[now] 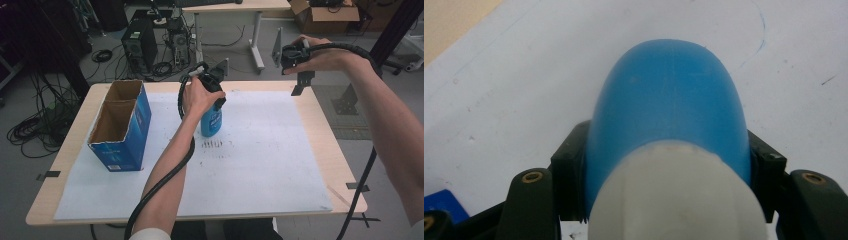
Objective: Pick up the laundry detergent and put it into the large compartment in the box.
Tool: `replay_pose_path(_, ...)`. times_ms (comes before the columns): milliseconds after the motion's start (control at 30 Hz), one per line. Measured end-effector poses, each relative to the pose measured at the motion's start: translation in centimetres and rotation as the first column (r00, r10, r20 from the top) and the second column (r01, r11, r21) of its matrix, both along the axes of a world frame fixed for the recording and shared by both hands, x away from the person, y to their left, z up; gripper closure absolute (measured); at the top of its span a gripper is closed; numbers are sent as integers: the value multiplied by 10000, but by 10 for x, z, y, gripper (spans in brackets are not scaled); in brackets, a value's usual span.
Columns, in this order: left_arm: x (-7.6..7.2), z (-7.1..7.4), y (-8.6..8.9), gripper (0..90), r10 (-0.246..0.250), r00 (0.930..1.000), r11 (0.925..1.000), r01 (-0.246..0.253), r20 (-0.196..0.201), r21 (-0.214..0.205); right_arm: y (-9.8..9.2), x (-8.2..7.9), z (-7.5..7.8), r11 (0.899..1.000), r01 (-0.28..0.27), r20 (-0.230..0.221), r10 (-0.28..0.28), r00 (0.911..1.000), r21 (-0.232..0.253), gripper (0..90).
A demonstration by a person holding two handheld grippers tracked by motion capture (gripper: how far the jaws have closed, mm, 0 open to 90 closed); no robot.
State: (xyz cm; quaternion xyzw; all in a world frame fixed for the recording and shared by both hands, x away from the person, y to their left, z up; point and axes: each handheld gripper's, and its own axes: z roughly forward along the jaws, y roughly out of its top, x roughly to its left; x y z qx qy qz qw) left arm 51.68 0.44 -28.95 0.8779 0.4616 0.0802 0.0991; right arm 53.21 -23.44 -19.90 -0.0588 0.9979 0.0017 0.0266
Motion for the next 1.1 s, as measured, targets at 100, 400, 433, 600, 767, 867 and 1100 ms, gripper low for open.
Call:
replay_pose_path(100, 0, 0, 0, 375, 9, 10000, 10000, -9, -17, 14, 0, 0, 0, 10000, -4, -2, 4, 10000, -2, 68)
replay_pose_path(400, -1, 1, 1, 376, 315, 9994, 9995, -315, -114, -43, 1, 0, -1, 10000, -16, -5, 16, 10000, -36, 68)
replay_pose_path(433, -1, 1, 1, 377, 350, 9993, 9994, -351, -136, -46, 1, 0, -1, 10000, -18, -8, 18, 10000, -47, 68)
replay_pose_path(600, -1, 3, 2, 377, 447, 9986, 9990, -448, -293, -43, 1, 0, -2, 10000, -37, -9, 37, 10000, -57, 68)
replay_pose_path(767, -3, 17, 2, 377, 558, 9977, 9983, -563, -386, -118, 2, 0, -2, 10000, -52, -28, 52, 10000, -70, 68)
replay_pose_path(867, -5, 27, 5, 377, 713, 9970, 9972, -719, -311, -192, 3, 0, -2, 9999, -65, -35, 64, 10000, -95, 67)
replay_pose_path(1100, -11, 61, 14, 377, 1003, 9949, 9947, -1005, -121, -205, 9, -1, -5, 9997, -167, -22, 167, 9999, -179, 67)
